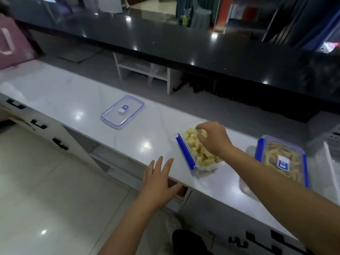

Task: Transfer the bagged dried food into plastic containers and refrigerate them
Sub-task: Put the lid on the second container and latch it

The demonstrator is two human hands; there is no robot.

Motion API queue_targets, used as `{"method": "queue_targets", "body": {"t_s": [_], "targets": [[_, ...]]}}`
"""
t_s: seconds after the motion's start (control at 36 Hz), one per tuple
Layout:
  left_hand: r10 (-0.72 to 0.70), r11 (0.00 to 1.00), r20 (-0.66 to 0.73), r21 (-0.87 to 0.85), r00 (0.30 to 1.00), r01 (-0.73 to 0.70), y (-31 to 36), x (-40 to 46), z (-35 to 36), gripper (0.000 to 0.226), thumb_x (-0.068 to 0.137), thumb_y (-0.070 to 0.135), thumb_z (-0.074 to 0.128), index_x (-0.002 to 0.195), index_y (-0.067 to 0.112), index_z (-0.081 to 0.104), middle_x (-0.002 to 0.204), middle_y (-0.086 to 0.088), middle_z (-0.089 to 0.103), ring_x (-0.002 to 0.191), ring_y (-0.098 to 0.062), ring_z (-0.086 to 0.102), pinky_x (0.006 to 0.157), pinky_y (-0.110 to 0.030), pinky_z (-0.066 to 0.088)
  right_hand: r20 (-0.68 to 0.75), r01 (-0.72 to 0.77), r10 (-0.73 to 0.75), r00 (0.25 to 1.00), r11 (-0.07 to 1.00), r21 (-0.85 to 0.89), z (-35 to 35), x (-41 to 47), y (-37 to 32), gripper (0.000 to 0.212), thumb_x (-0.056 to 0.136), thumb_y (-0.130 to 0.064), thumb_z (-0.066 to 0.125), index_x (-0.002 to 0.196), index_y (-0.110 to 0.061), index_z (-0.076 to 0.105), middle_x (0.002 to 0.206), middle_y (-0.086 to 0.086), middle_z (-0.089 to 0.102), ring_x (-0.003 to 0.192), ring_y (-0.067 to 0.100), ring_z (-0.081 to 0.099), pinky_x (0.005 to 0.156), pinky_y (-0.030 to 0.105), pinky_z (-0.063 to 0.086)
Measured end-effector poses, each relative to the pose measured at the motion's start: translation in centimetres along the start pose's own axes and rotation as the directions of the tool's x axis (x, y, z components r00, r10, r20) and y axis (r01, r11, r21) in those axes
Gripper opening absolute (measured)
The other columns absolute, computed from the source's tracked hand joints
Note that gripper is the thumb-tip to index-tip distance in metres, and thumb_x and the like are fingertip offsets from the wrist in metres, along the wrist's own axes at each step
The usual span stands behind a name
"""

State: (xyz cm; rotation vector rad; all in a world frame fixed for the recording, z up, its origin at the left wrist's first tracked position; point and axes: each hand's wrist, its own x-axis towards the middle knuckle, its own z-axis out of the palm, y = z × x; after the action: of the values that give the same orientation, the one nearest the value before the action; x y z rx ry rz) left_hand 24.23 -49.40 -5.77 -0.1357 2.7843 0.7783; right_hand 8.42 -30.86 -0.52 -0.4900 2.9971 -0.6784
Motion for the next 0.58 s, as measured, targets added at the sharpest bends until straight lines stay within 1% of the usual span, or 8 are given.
{"method": "queue_targets", "body": {"t_s": [0.11, 0.14, 0.19, 0.25, 0.31, 0.39, 0.47, 0.58], "targets": [[-0.037, 0.999, -0.017, 0.028, 0.999, 0.037, -0.9, 2.7, -1.2, 0.087, 0.09, 0.061, 0.055, 0.155, 0.044, 0.0, 0.167, 0.005, -0.009, 0.153, -0.024, -0.011, 0.123, -0.045, 0.0, 0.195, -0.026, 0.043, 0.98, 0.996, -0.088, 1.7, 3.1, -0.2, 0.044, 0.092, -0.035, 0.058, 0.136, -0.029, 0.055, 0.147, -0.002, 0.048, 0.133, 0.026, 0.043, 0.109, 0.043, 0.032], [-0.05, 0.998, -0.019, 0.033, 0.999, 0.05, -1.3, 3.2, -1.6, 0.087, 0.09, 0.061, 0.055, 0.155, 0.044, 0.0, 0.167, 0.005, -0.009, 0.153, -0.025, -0.011, 0.123, -0.046, 0.001, 0.206, -0.026, 0.041, 0.978, 0.997, -0.076, 2.0, 3.5, -0.1, 0.047, 0.092, -0.039, 0.059, 0.137, -0.03, 0.053, 0.15, -0.003, 0.045, 0.136, 0.026, 0.04, 0.111, 0.044, 0.03], [-0.078, 0.997, -0.017, 0.021, 0.997, 0.079, -2.4, 4.3, -2.5, 0.086, 0.09, 0.059, 0.056, 0.155, 0.044, 0.002, 0.167, 0.005, -0.008, 0.153, -0.025, -0.011, 0.125, -0.047, 0.002, 0.178, -0.012, 0.019, 0.984, 0.999, -0.041, 2.5, 3.7, 0.2, 0.048, 0.092, -0.045, 0.058, 0.138, -0.032, 0.052, 0.154, -0.004, 0.041, 0.141, 0.024, 0.035, 0.115, 0.045, 0.026], [-0.11, 0.994, -0.009, 0.017, 0.994, 0.11, -3.6, 5.5, -3.5, 0.084, 0.091, 0.058, 0.057, 0.155, 0.044, 0.004, 0.167, 0.004, -0.006, 0.153, -0.025, -0.009, 0.124, -0.047, 0.004, 0.17, 0.027, -0.016, 0.985, 0.998, -0.062, 3.0, 3.7, 0.3, 0.05, 0.093, -0.053, 0.054, 0.14, -0.035, 0.049, 0.156, -0.005, 0.037, 0.144, 0.022, 0.03, 0.118, 0.047, 0.02], [-0.156, 0.987, -0.018, 0.023, 0.988, 0.156, -5.0, 7.0, -4.7, 0.084, 0.09, 0.057, 0.058, 0.156, 0.042, 0.007, 0.167, 0.002, -0.004, 0.154, -0.026, -0.007, 0.124, -0.046, 0.005, 0.204, 0.073, -0.055, 0.977, 0.994, -0.082, 3.4, 3.9, 0.0, 0.055, 0.093, -0.06, 0.049, 0.143, -0.038, 0.044, 0.16, -0.006, 0.03, 0.148, 0.023, 0.021, 0.119, 0.047, 0.014], [-0.24, 0.971, -0.051, -0.006, 0.969, 0.24, -7.6, 9.3, -6.8, 0.084, 0.09, 0.055, 0.061, 0.156, 0.039, 0.012, 0.167, -0.002, 0.0, 0.153, -0.028, -0.003, 0.124, -0.047, 0.007, 0.242, 0.148, -0.124, 0.962, 0.985, -0.084, 4.4, 4.8, -1.4, 0.063, 0.091, -0.067, 0.044, 0.147, -0.04, 0.037, 0.163, -0.006, 0.02, 0.151, 0.023, 0.011, 0.119, 0.047, 0.01], [-0.312, 0.95, -0.091, -0.005, 0.946, 0.313, -10.6, 11.4, -9.2, 0.085, 0.089, 0.054, 0.063, 0.157, 0.035, 0.015, 0.167, -0.005, 0.004, 0.153, -0.031, 0.001, 0.123, -0.047, 0.01, 0.288, 0.225, -0.191, 0.938, 0.97, -0.088, 5.8, 6.2, -3.9, 0.066, 0.091, -0.067, 0.043, 0.15, -0.04, 0.03, 0.165, -0.005, 0.013, 0.152, 0.023, 0.003, 0.121, 0.047, 0.006], [-0.382, 0.923, -0.096, 0.004, 0.919, 0.384, -15.0, 13.8, -12.2, 0.088, 0.087, 0.055, 0.065, 0.157, 0.034, 0.016, 0.167, -0.007, 0.006, 0.153, -0.032, 0.003, 0.123, -0.047, 0.012, 0.378, 0.279, -0.224, 0.898, 0.956, -0.096, 8.3, 8.4, -7.4, 0.073, 0.09, -0.062, 0.051, 0.152, -0.038, 0.021, 0.166, -0.002, 0.003, 0.152, 0.026, -0.005, 0.121, 0.05, 0.0]]}}
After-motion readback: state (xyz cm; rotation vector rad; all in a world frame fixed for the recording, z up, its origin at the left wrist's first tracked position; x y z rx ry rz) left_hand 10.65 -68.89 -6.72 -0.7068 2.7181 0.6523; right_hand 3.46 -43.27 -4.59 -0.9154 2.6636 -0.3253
